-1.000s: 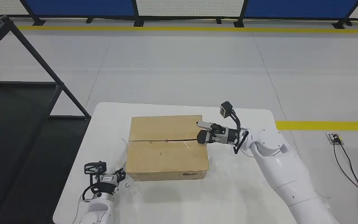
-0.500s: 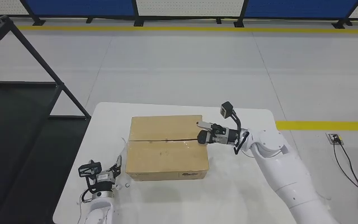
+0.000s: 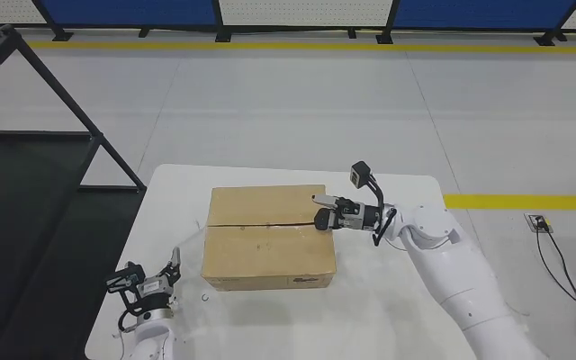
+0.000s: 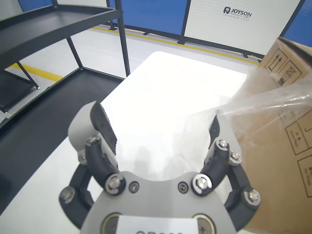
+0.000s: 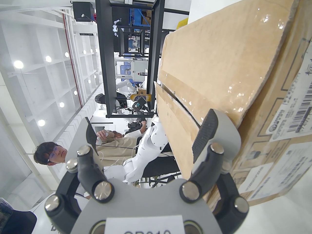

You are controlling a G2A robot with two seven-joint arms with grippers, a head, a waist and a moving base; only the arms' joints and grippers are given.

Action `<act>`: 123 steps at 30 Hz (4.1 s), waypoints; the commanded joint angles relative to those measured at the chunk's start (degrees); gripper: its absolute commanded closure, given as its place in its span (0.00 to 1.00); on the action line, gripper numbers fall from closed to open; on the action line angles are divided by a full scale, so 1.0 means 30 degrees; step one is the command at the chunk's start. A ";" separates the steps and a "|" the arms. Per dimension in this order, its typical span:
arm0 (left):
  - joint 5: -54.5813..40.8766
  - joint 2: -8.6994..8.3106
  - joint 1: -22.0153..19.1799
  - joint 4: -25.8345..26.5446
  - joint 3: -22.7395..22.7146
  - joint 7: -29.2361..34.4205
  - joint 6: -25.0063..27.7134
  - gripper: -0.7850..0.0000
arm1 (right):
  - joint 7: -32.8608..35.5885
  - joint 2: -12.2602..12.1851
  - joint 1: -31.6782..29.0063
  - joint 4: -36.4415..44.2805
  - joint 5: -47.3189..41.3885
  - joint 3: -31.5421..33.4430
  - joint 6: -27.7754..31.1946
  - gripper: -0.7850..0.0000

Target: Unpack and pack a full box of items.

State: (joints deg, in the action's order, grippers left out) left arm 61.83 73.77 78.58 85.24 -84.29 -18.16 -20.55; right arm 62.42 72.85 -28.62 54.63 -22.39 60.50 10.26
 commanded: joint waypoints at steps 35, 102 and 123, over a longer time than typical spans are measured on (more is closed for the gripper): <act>-0.2642 0.1218 -0.1717 0.0040 0.0476 -0.1375 -0.2202 0.00 | -0.0014 0.0694 0.0637 -0.0767 -0.0314 -0.1355 0.0514 0.00; -0.0103 0.2653 -0.1898 0.6553 0.2769 -0.1012 -0.0849 0.00 | 0.0518 0.0674 0.0516 -0.1906 -0.0691 -0.0353 0.1298 0.00; 0.2649 0.2966 -0.2519 0.5958 0.4113 0.0004 -0.0530 0.00 | 0.0551 0.0693 0.0563 -0.2011 -0.0655 -0.0285 0.1176 0.00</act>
State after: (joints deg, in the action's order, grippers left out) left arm 69.43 82.61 71.01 103.11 -72.26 -18.26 -22.27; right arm 64.06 74.92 -26.96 48.64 -24.36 59.64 13.77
